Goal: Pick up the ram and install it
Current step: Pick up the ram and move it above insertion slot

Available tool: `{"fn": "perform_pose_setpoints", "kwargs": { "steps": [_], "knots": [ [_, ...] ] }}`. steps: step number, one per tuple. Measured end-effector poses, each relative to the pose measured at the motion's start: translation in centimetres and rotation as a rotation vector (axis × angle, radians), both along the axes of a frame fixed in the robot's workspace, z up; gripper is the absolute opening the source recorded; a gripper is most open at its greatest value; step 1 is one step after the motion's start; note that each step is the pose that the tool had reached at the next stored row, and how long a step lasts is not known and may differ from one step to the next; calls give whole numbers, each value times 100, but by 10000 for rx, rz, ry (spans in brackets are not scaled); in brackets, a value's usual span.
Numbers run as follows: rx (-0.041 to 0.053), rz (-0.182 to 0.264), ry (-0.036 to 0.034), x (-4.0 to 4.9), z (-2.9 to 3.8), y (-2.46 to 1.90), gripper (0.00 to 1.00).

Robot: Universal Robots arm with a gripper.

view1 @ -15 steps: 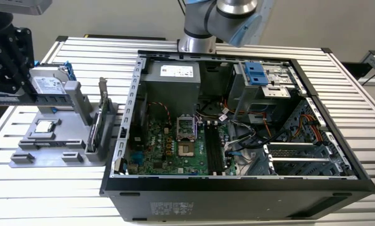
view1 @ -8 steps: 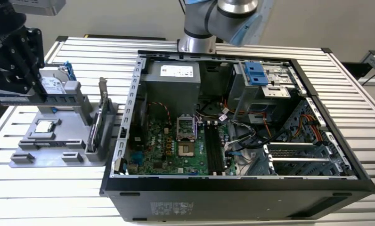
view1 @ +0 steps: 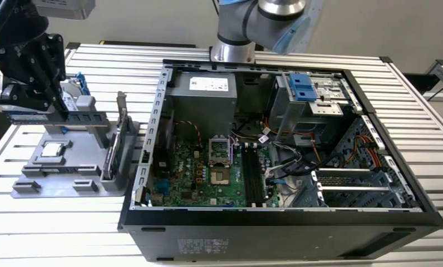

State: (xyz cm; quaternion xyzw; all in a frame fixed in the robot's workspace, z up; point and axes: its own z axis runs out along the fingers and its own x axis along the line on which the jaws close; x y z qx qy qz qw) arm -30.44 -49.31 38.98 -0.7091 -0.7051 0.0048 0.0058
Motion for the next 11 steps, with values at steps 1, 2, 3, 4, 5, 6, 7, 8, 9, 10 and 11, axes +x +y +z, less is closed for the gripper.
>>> {"fn": "perform_pose_setpoints", "kwargs": {
  "steps": [1,2,3,4,5,6,7,8,9,10,11],
  "knots": [
    [0,-1,0,22,0,0,0],
    [-1,0,0,43,0,0,0],
    [0,0,1,67,0,0,0],
    [-1,0,1,87,0,0,0],
    [0,0,1,107,0,0,0],
    [0,0,1,129,0,0,0],
    [-1,0,2,148,0,0,0],
    [0,0,1,168,0,0,0],
    [-1,-1,1,187,0,0,0],
    [0,0,3,209,0,0,0],
    [-1,0,5,234,0,0,0]
  ]
}}
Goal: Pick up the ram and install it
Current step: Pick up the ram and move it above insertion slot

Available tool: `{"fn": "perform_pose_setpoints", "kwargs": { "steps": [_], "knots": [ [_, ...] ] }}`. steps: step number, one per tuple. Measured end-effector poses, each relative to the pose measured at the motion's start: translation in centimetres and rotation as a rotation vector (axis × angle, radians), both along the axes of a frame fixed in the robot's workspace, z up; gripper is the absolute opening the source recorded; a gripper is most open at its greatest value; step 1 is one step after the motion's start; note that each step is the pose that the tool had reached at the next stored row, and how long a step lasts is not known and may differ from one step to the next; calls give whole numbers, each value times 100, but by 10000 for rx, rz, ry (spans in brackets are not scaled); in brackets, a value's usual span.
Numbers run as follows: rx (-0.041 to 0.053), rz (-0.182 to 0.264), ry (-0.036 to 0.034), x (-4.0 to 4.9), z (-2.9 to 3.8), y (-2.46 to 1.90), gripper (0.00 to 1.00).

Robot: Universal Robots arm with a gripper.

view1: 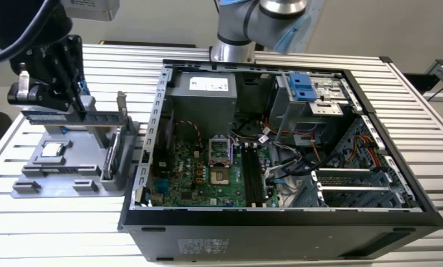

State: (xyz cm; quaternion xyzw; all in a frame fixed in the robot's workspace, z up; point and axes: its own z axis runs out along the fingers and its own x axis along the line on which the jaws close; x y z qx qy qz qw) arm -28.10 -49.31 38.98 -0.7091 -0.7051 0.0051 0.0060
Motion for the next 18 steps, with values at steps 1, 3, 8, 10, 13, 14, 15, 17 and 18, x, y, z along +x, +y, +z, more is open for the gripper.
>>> {"fn": "perform_pose_setpoints", "kwargs": {
  "steps": [1,3,8,10,13,14,15,17,18],
  "knots": [
    [0,0,2,24,0,0,0],
    [1,0,7,72,0,0,0],
    [1,0,31,206,-1,0,0],
    [1,0,42,257,-1,0,0],
    [0,1,58,332,0,0,0],
    [0,0,64,356,0,0,0],
    [-1,0,70,380,0,0,0],
    [0,0,81,432,0,0,0],
    [0,0,87,457,-1,0,0]
  ]
}}
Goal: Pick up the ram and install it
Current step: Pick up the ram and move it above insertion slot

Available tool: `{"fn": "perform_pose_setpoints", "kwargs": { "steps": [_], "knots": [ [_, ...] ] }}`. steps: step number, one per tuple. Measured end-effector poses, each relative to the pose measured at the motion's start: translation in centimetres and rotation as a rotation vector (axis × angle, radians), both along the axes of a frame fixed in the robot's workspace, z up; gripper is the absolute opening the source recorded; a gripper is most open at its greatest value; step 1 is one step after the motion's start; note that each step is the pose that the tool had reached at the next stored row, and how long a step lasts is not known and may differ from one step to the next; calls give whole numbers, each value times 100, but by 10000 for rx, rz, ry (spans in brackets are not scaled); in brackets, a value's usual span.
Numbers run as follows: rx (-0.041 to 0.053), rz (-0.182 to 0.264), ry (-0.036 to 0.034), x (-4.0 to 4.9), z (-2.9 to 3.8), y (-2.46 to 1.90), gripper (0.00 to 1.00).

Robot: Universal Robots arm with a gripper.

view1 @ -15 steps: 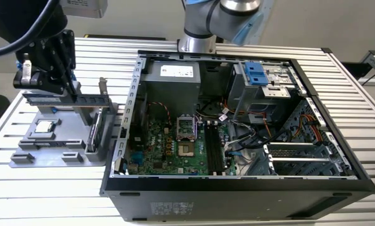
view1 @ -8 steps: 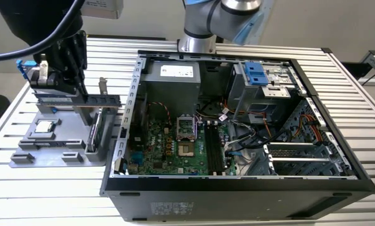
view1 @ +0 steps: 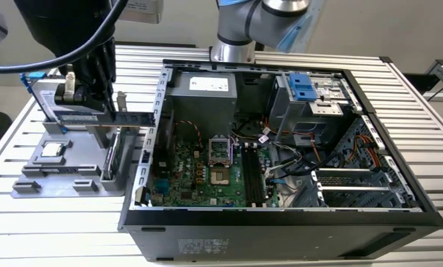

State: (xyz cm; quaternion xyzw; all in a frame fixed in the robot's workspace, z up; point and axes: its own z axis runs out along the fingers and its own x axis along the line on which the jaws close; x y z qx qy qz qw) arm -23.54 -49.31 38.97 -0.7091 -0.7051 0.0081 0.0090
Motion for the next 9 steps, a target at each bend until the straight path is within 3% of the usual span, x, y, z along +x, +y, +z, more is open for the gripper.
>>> {"fn": "perform_pose_setpoints", "kwargs": {
  "steps": [9],
  "knots": [
    [-3,0,50,207,1,0,0]
  ]
}}
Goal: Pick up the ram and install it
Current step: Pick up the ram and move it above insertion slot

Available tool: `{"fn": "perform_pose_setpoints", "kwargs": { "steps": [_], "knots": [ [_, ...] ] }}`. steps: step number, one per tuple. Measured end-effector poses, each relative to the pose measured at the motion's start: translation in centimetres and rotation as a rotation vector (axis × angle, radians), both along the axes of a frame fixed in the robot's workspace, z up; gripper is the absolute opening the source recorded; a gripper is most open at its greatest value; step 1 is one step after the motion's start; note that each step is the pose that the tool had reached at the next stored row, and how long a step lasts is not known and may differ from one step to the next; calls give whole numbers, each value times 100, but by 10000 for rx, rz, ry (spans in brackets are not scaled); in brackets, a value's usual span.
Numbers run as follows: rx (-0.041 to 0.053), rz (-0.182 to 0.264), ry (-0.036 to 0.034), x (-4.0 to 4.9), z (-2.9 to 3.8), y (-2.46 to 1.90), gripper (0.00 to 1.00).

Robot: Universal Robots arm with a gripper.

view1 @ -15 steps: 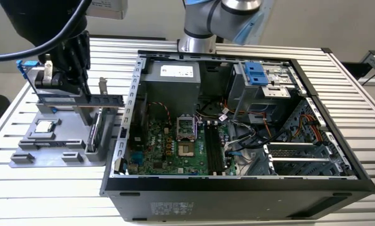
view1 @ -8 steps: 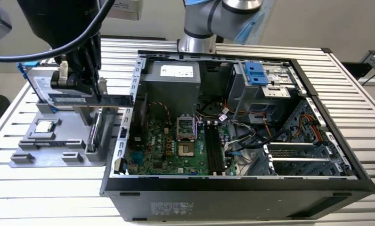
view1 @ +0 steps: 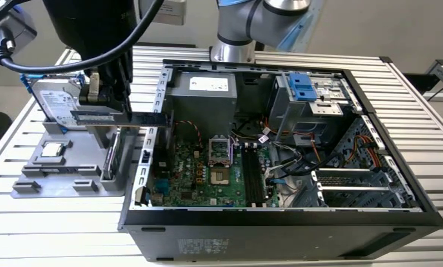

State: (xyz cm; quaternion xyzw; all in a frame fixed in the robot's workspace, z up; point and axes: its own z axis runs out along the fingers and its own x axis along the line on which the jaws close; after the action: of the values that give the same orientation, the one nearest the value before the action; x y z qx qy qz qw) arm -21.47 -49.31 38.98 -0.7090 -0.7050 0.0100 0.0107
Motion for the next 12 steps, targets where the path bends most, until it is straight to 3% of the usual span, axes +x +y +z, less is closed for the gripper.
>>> {"fn": "perform_pose_setpoints", "kwargs": {
  "steps": [12],
  "knots": [
    [0,0,52,248,0,0,0]
  ]
}}
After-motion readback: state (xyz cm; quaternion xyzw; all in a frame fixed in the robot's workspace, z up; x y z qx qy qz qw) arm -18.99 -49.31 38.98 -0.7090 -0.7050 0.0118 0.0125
